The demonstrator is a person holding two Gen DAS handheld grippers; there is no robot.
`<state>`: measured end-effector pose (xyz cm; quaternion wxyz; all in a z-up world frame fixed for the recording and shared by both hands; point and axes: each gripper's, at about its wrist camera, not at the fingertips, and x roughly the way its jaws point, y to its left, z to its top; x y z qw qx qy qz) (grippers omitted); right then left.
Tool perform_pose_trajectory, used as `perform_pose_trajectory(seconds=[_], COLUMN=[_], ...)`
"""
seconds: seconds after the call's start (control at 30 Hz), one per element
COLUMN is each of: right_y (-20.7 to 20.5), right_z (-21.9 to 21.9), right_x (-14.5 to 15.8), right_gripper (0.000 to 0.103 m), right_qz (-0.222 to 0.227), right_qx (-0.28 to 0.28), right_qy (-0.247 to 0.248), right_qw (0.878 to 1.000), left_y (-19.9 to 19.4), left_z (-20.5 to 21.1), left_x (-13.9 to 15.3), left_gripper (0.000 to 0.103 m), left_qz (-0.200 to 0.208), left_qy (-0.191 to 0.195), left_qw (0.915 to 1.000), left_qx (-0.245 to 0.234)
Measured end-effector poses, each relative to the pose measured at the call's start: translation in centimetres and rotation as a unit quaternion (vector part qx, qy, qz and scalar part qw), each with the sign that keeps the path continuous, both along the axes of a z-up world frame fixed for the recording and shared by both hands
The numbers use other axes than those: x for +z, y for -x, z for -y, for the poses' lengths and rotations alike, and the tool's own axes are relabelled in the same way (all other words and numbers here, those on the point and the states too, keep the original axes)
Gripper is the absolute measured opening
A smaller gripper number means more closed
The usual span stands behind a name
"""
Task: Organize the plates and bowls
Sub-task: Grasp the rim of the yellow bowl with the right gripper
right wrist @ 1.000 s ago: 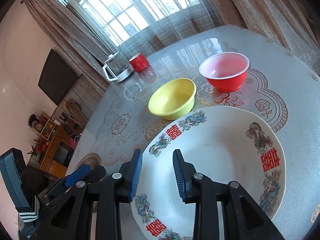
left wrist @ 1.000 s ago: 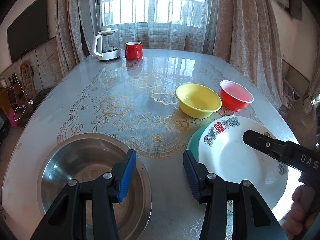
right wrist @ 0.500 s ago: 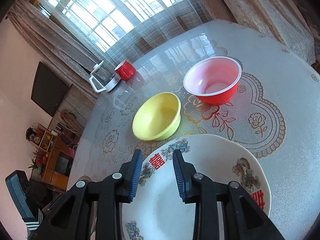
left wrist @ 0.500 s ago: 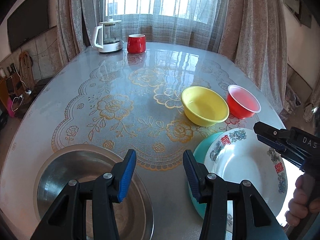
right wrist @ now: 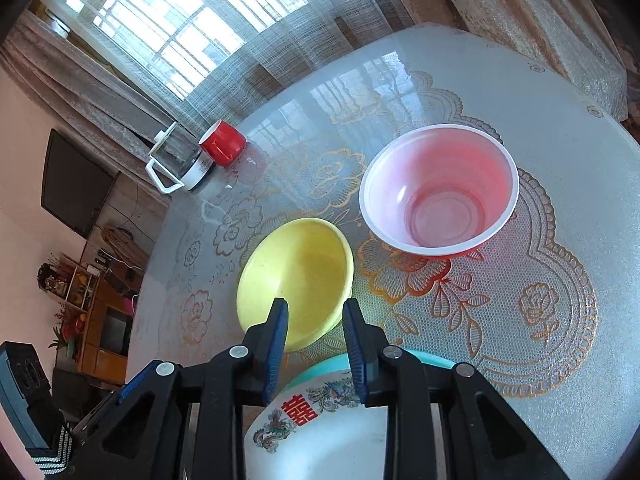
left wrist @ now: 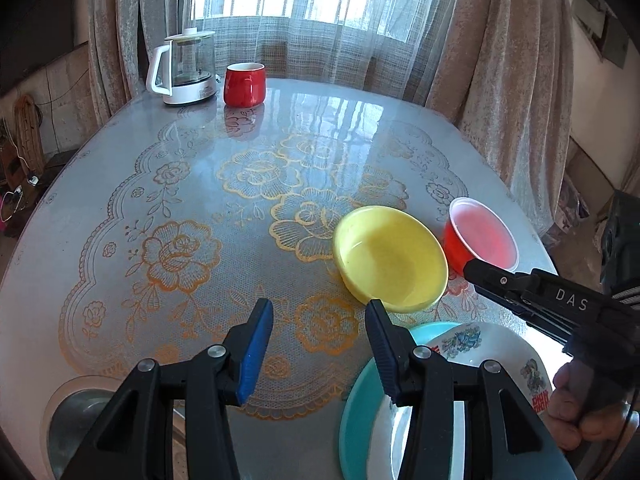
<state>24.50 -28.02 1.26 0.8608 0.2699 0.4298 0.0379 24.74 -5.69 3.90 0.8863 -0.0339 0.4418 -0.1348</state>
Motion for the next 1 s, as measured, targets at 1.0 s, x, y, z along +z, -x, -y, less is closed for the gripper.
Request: perform_pose_trajectory(seconds=[1.0], right_y=[-2.2], right_z=[-0.3], right_x=[-1.8], right_gripper=[0.011], right_qz=[-0.024], right_qx=[0.027], right_qy=[-0.009], right_qw=[0.999], left_y=[-2.9], left_z=[1.8], left_x=[-2.2], left_gripper=[0.013], left_qz=[-0.026], left_qy=[0.016], left_qw=[0.9995], left_qx=[0.002])
